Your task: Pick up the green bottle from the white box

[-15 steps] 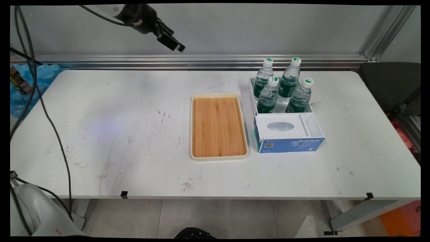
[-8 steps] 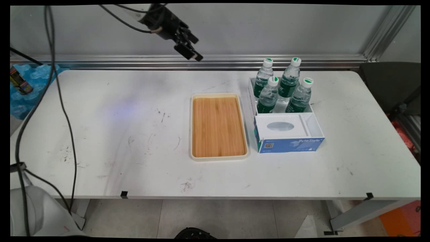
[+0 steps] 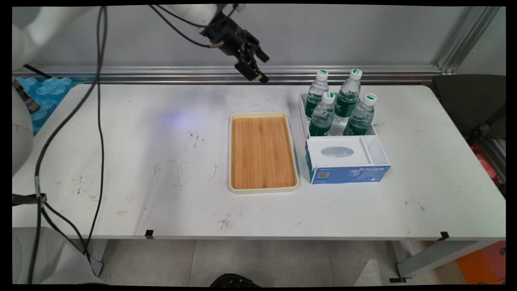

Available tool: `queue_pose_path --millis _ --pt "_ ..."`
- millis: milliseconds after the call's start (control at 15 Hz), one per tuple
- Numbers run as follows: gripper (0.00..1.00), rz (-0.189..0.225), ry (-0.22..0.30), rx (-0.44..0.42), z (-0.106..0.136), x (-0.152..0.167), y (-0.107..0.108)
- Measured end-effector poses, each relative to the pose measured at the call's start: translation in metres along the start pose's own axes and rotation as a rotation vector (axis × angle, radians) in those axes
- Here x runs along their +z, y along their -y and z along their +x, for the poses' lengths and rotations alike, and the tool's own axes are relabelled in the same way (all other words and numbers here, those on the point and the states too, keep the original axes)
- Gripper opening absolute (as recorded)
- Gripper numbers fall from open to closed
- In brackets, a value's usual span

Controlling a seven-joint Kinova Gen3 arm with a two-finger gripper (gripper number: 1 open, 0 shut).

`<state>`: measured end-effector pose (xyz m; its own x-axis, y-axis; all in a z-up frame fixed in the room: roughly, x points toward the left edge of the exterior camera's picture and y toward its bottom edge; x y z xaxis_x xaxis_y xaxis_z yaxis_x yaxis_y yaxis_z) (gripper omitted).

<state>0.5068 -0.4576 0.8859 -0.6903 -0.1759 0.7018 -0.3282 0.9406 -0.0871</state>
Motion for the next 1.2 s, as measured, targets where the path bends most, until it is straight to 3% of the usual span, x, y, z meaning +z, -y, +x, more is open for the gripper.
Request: queue_pose_path --millis 200,600,1200 --pt "1.00 -0.043 -0.021 0.033 0.005 0.028 0.009" --pt "1.00 -0.087 -0.066 0.045 0.019 0.085 0.022" --pt "1.00 -0.112 -0.092 0.041 0.036 0.156 0.033"
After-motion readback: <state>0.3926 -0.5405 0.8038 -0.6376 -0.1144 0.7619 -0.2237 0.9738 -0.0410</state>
